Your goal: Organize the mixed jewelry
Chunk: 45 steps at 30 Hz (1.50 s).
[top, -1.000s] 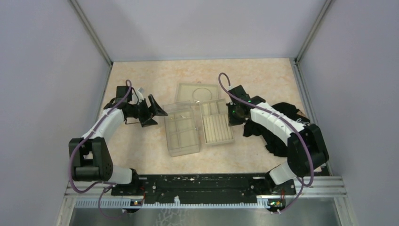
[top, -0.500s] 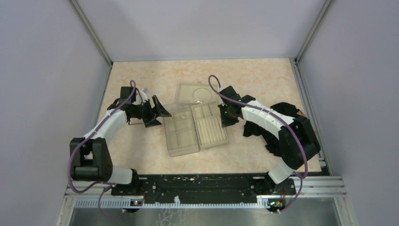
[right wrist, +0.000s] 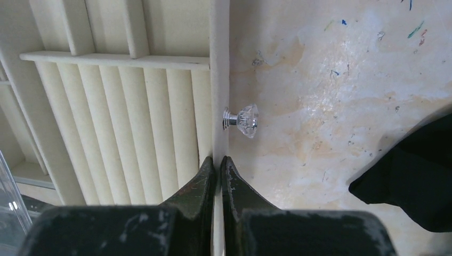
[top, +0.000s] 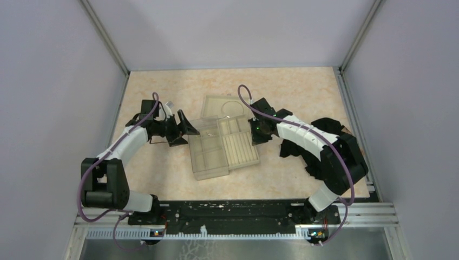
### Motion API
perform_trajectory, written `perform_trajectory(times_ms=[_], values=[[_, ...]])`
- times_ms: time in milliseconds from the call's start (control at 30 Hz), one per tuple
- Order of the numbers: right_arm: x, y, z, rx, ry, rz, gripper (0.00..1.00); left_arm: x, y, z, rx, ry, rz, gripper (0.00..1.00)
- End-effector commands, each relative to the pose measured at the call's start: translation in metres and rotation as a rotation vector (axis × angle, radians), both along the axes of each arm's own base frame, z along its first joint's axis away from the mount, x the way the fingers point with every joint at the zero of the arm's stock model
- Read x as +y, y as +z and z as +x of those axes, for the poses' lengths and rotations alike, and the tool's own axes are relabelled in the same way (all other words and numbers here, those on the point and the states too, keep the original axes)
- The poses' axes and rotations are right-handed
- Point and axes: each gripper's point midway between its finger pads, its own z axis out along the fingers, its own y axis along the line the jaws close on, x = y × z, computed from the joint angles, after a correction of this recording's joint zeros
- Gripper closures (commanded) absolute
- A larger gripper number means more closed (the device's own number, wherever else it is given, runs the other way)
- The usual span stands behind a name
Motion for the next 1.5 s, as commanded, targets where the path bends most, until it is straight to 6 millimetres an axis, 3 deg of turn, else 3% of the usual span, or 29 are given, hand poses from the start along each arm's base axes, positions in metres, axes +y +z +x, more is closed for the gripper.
perform_trajectory(times_ms=[0,433,900,1200,1467], values=[[0.029,0.023,0.014,-0.068,0.024,0.081,1.00,-0.008,0.002,0.001,-0.015,-0.024,-0.020,0.12],[0.043,0.014,0.009,-0.043,0.034,0.089,1.00,-0.015,0.002,0.002,-0.012,-0.028,-0.021,0.12],[0.022,-0.005,0.018,-0.082,0.025,-0.041,1.00,-0.017,-0.001,0.003,-0.002,-0.034,-0.015,0.12],[0.043,0.010,0.010,-0.032,0.019,0.071,1.00,-0.018,-0.002,0.000,0.004,-0.039,-0.015,0.12],[0.049,0.020,0.007,0.005,-0.013,0.096,1.00,-0.022,-0.003,-0.002,0.008,-0.044,-0.026,0.12]])
